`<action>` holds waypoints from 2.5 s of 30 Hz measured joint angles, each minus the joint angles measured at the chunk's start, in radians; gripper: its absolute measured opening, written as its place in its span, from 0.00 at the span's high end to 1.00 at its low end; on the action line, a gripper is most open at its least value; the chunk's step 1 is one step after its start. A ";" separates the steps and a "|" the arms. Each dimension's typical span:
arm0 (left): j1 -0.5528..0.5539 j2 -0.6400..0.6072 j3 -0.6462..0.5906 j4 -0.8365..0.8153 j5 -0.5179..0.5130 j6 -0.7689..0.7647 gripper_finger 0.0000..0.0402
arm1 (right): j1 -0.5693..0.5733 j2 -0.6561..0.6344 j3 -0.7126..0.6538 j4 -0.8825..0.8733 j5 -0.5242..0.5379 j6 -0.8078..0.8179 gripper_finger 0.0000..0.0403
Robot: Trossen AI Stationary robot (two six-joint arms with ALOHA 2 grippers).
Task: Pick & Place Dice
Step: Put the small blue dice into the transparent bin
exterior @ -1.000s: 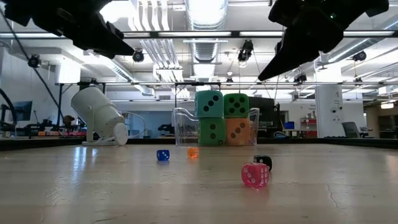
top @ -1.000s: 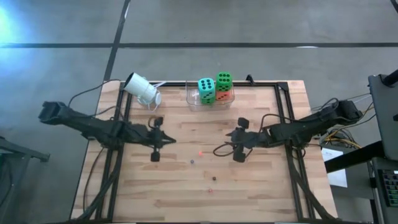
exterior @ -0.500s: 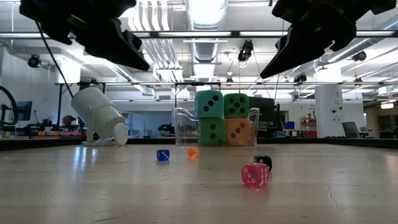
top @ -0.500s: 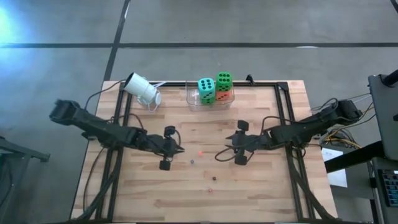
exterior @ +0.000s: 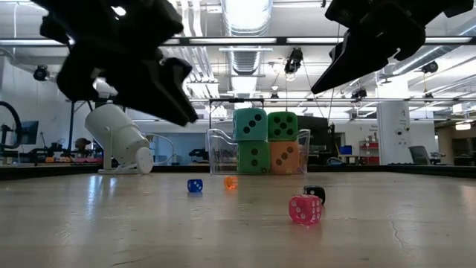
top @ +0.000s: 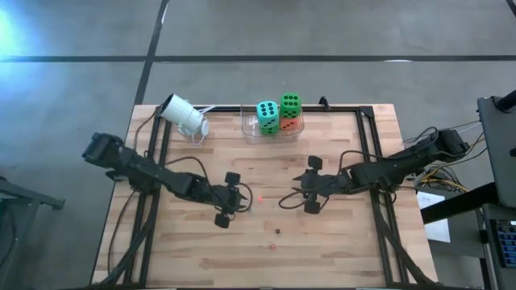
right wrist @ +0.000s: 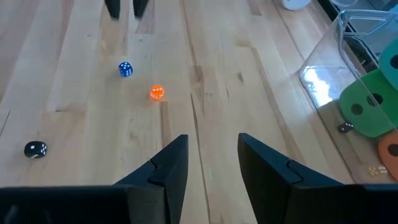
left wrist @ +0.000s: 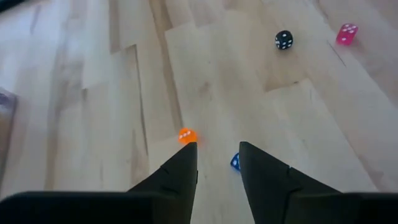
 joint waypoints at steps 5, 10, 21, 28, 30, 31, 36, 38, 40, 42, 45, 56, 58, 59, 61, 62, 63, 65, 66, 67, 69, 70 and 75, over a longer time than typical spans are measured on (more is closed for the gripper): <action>-0.003 0.099 0.059 0.009 0.030 -0.048 0.69 | 0.000 0.000 0.000 0.016 0.000 -0.010 0.67; -0.003 0.177 0.108 -0.024 0.097 -0.023 0.70 | 0.000 0.000 0.000 0.027 0.001 -0.030 0.67; 0.002 0.202 0.130 -0.110 0.099 0.154 0.70 | 0.000 0.000 -0.002 0.048 0.001 -0.058 0.68; 0.019 0.203 0.130 -0.105 0.100 0.171 0.70 | 0.000 0.000 -0.002 0.051 0.001 -0.064 0.69; 0.028 0.203 0.129 -0.104 0.119 0.173 0.70 | 0.000 0.000 -0.002 0.051 0.001 -0.064 0.69; 0.034 0.203 0.129 -0.103 0.140 0.173 0.70 | 0.000 0.000 -0.003 0.051 0.001 -0.064 0.69; 0.060 0.203 0.128 -0.096 0.232 0.173 0.70 | 0.000 0.000 -0.004 0.051 0.001 -0.070 0.69; 0.068 0.203 0.128 -0.096 0.234 0.186 0.70 | 0.000 0.000 -0.004 0.051 0.001 -0.072 0.69; 0.077 0.203 0.128 -0.093 0.234 0.204 0.70 | 0.000 0.000 -0.004 0.051 0.001 -0.072 0.69; 0.086 0.205 0.128 -0.092 0.234 0.206 0.70 | 0.000 0.000 -0.005 0.051 0.001 -0.072 0.70; 0.092 0.214 0.127 -0.095 0.236 0.202 0.70 | 0.000 0.000 -0.005 0.052 0.001 -0.072 0.70; 0.101 0.254 0.128 -0.070 0.248 0.224 0.70 | 0.000 0.001 -0.015 0.074 0.001 -0.082 0.71; 0.102 0.259 0.127 -0.067 0.248 0.235 0.70 | 0.000 0.001 -0.015 0.075 0.001 -0.082 0.71; 0.103 0.261 0.128 -0.066 0.248 0.241 0.70 | 0.000 0.001 -0.015 0.075 0.001 -0.082 0.72; 0.103 0.265 0.128 -0.067 0.249 0.242 0.70 | 0.000 0.001 -0.015 0.076 0.001 -0.082 0.72; 0.103 0.269 0.128 -0.066 0.249 0.244 0.70 | 0.000 0.001 -0.015 0.075 0.001 -0.082 0.72; 0.103 0.270 0.128 -0.067 0.249 0.244 0.70 | 0.000 0.001 -0.015 0.075 0.001 -0.082 0.72; 0.103 0.272 0.128 -0.066 0.249 0.244 0.70 | 0.000 0.001 -0.015 0.076 0.001 -0.088 0.73; 0.103 0.275 0.128 -0.062 0.249 0.244 0.70 | 0.000 0.001 -0.015 0.077 0.001 -0.089 0.73; 0.103 0.277 0.128 -0.061 0.250 0.245 0.70 | 0.000 0.001 -0.015 0.078 0.001 -0.090 0.73; 0.103 0.277 0.128 -0.061 0.252 0.252 0.71 | 0.000 0.001 -0.015 0.078 0.001 -0.090 0.73; 0.103 0.277 0.128 -0.061 0.253 0.256 0.72 | 0.000 0.001 -0.015 0.079 0.001 -0.090 0.73; 0.104 0.277 0.128 -0.063 0.256 0.263 0.84 | 0.000 0.001 -0.015 0.082 0.001 -0.091 0.74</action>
